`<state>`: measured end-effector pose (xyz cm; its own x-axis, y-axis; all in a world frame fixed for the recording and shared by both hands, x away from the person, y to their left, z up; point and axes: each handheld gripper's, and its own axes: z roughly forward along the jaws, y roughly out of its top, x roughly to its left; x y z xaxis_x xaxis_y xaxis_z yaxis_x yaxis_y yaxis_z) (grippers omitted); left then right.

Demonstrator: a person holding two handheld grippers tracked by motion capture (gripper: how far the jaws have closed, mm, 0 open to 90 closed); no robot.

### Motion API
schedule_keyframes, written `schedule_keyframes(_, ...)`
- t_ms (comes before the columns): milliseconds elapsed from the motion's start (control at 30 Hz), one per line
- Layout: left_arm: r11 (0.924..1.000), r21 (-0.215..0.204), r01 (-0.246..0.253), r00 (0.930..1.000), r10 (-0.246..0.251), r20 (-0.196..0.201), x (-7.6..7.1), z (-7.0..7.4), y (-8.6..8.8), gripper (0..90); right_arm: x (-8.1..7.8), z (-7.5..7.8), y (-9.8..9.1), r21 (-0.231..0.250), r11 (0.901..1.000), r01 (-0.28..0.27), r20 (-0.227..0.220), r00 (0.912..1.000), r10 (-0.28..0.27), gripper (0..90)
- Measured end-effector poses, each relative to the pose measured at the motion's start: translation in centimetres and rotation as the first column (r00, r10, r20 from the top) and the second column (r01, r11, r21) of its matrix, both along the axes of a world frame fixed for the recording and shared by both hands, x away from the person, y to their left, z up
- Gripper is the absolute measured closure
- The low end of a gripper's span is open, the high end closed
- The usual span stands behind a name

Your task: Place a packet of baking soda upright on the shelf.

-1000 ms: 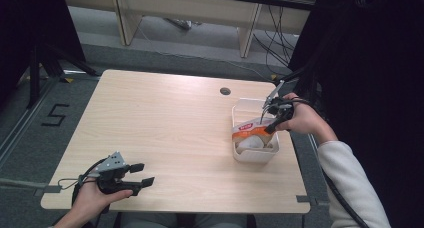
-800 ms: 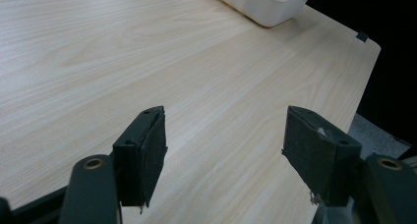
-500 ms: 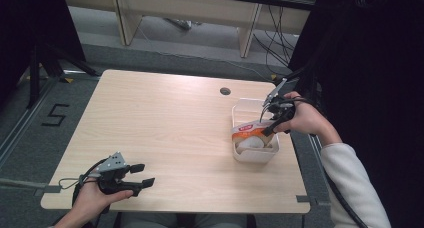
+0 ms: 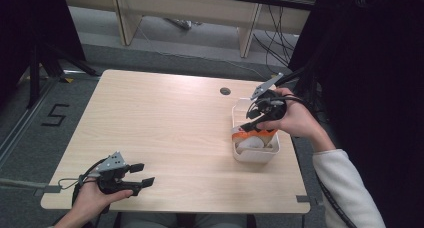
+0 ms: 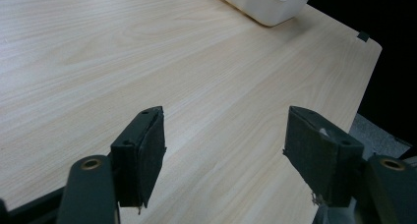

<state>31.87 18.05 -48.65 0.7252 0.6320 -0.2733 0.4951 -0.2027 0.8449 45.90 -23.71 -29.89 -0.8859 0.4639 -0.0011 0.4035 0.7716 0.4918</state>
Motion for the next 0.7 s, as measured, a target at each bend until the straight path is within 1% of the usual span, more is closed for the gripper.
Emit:
schedule_keyframes(33, 1.0, 0.0, 0.006, 1.0, -0.006, 0.005, 0.0, 0.0, 0.0, 31.1, -0.2, -0.1, 0.5, 0.015, 0.9998, -0.015, 0.011, 0.9998, 0.015, 44.9)
schedule_keyframes(100, 1.0, -0.005, -0.001, 1.0, 0.001, 0.0, 0.0, 0.0, 0.0, 31.0, -0.6, -0.3, 1.5, 0.045, 0.9984, -0.035, 0.027, 0.999, 0.034, 46.7)
schedule_keyframes(133, 0.9999, -0.01, -0.007, 1.0, 0.007, -0.006, 0.0, 0.0, 0.0, 31.0, -1.0, -0.6, 2.6, 0.071, 0.9949, -0.072, 0.076, 0.9949, 0.067, 49.1)
schedule_keyframes(167, 0.9999, -0.009, -0.006, 1.0, 0.006, -0.006, 0.0, 0.0, 0.0, 31.0, -1.0, -0.6, 2.6, 0.071, 0.9949, -0.072, 0.076, 0.9949, 0.067, 49.1)
schedule_keyframes(200, 0.9999, -0.009, -0.005, 1.0, 0.005, -0.006, 0.0, 0.0, 0.0, 31.0, -1.2, -0.8, 2.9, 0.082, 0.9939, -0.073, 0.078, 0.9947, 0.067, 49.2)
schedule_keyframes(233, 1.0, -0.009, -0.005, 1.0, 0.005, -0.006, 0.0, 0.0, 0.0, 31.0, -1.6, -1.1, 3.6, 0.097, 0.9912, -0.089, 0.086, 0.993, 0.081, 50.8)
schedule_keyframes(300, 1.0, -0.008, -0.005, 1.0, 0.005, -0.004, -0.1, 0.0, 0.0, 31.0, -2.2, -1.6, 4.6, 0.105, 0.9879, -0.114, 0.1, 0.9896, 0.103, 51.4)
schedule_keyframes(333, 0.9999, -0.01, -0.006, 1.0, 0.006, -0.004, 0.0, 0.0, 0.0, 31.0, -2.8, -2.3, 5.5, 0.114, 0.985, -0.129, 0.103, 0.9877, 0.118, 52.1)
schedule_keyframes(367, 0.9999, -0.01, -0.006, 1.0, 0.006, -0.004, 0.0, 0.0, 0.0, 30.9, -2.8, -2.3, 5.5, 0.114, 0.985, -0.129, 0.103, 0.9877, 0.118, 52.1)
schedule_keyframes(400, 0.9999, -0.01, -0.008, 1.0, 0.008, -0.004, -0.1, 0.0, 0.0, 30.9, -3.2, -3.2, 6.4, 0.123, 0.9763, -0.178, 0.12, 0.9791, 0.164, 52.7)
schedule_keyframes(433, 0.9999, -0.01, -0.008, 1.0, 0.008, -0.004, -0.1, 0.0, 0.0, 30.9, -3.2, -3.2, 6.4, 0.123, 0.9763, -0.178, 0.12, 0.9791, 0.164, 52.7)
schedule_keyframes(467, 0.9999, -0.009, -0.007, 1.0, 0.007, -0.003, -0.1, 0.0, 0.0, 30.9, -3.4, -3.6, 6.7, 0.126, 0.9733, -0.192, 0.124, 0.9765, 0.176, 52.9)
schedule_keyframes(500, 0.9999, -0.008, -0.007, 1.0, 0.007, -0.003, -0.1, 0.0, 0.0, 30.8, -4.0, -4.5, 7.3, 0.141, 0.9683, -0.207, 0.12, 0.9743, 0.19, 52.9)
schedule_keyframes(567, 0.9999, -0.011, -0.007, 1.0, 0.007, -0.003, -0.1, 0.0, 0.0, 30.8, -5.0, -5.8, 7.9, 0.143, 0.9638, -0.225, 0.124, 0.9702, 0.208, 52.9)
schedule_keyframes(600, 1.0, -0.006, -0.006, 1.0, 0.006, -0.005, -0.1, 0.0, 0.1, 30.8, -5.6, -6.7, 8.2, 0.154, 0.9595, -0.236, 0.122, 0.9682, 0.219, 52.5)
schedule_keyframes(633, 1.0, -0.007, -0.005, 1.0, 0.005, -0.007, -0.1, 0.0, 0.0, 30.7, -6.3, -7.7, 8.4, 0.151, 0.962, -0.228, 0.095, 0.972, 0.215, 52.2)
schedule_keyframes(667, 1.0, -0.006, -0.003, 1.0, 0.003, -0.005, -0.1, -0.1, 0.0, 30.7, -6.7, -8.8, 8.7, 0.15, 0.9532, -0.263, 0.098, 0.9633, 0.25, 52.2)
schedule_keyframes(700, 1.0, -0.008, -0.003, 1.0, 0.003, -0.005, -0.1, -0.1, 0.0, 30.7, -7.2, -9.9, 8.8, 0.153, 0.9505, -0.27, 0.083, 0.962, 0.26, 52.0)
